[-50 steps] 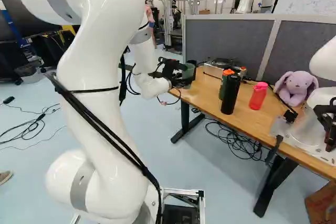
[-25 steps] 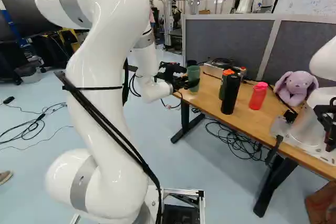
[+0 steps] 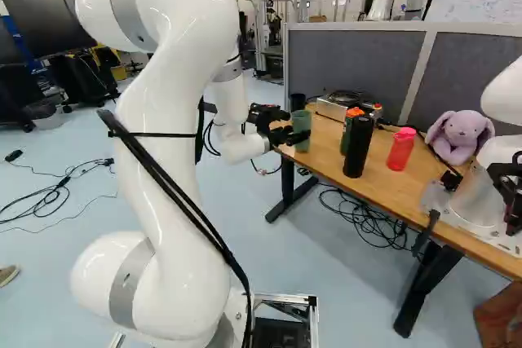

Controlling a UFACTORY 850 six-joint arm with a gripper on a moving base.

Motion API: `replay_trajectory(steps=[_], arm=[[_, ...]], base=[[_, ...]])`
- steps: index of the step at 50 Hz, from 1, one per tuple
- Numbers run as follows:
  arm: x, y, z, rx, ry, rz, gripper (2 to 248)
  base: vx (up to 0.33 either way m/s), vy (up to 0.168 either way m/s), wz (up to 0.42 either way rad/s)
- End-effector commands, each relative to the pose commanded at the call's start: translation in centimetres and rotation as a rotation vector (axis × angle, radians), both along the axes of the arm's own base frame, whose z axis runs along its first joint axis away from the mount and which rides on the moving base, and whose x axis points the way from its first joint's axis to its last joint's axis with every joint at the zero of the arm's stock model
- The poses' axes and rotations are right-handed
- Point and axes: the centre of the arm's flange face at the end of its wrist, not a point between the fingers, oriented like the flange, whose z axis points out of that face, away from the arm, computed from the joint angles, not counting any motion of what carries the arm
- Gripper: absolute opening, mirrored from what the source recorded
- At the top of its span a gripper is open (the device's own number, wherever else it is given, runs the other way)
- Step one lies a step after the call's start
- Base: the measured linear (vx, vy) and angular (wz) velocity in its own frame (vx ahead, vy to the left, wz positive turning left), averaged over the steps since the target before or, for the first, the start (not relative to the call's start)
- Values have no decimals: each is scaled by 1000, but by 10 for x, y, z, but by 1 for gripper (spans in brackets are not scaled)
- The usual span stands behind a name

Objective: Place the green cup on the table

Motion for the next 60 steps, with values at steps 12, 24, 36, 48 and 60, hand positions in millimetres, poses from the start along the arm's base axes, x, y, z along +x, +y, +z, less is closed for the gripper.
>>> replay_trajectory(steps=[12,24,36,48,60], arm=[[0,0,-4,1,8,0,158],[0,0,-5,1,8,0,227],[-2,0,-1,0,4,0,247],[-23,-2,15,0,-5,-8,247],[-47,-2,30,-1,-13,-12,247]], base=[[0,0,0],[0,0,0],[0,0,0],[0,0,0],[0,0,0]])
